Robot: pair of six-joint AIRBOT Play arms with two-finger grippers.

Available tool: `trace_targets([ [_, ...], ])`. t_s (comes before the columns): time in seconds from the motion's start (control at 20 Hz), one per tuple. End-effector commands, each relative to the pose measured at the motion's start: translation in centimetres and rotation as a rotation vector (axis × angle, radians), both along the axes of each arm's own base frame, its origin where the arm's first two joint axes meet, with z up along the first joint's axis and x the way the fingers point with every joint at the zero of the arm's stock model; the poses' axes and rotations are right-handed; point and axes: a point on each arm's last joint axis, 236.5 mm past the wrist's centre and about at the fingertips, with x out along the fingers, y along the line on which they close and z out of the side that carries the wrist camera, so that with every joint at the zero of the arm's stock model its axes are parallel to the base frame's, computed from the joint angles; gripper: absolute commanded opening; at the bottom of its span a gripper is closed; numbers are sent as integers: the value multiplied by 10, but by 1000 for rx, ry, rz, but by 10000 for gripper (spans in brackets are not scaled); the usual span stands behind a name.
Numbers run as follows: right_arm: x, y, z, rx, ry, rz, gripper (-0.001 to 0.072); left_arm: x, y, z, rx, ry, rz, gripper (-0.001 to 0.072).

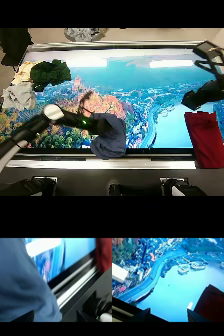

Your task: Fold the shirts.

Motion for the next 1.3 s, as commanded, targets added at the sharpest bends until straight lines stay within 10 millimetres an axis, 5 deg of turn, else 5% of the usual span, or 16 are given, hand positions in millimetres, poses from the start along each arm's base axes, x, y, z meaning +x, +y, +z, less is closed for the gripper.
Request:
trace_targets([
  [0.0,0,18,-32,69,136,53,555,46,60,34,30,-60,55,624],
  [0.15,-17,66,-63,264,248,162,645,63,147,12,228,-28,139,624],
  [0.25,-32,92,-92,389,332,198,672,55,178,-21,309,43,175,624],
  [0.55,-88,128,-183,599,571,132,671,25,144,-112,326,162,176,612],
  [0.9,-125,143,-221,568,647,176,670,20,87,-156,311,165,114,588],
  [1.1,-137,185,-234,521,610,295,701,39,87,-161,313,118,176,310],
  [1.15,-140,198,-234,538,601,312,702,45,89,-161,312,105,202,306],
  [1.25,-145,214,-237,542,590,334,702,50,91,-161,308,118,244,94],
])
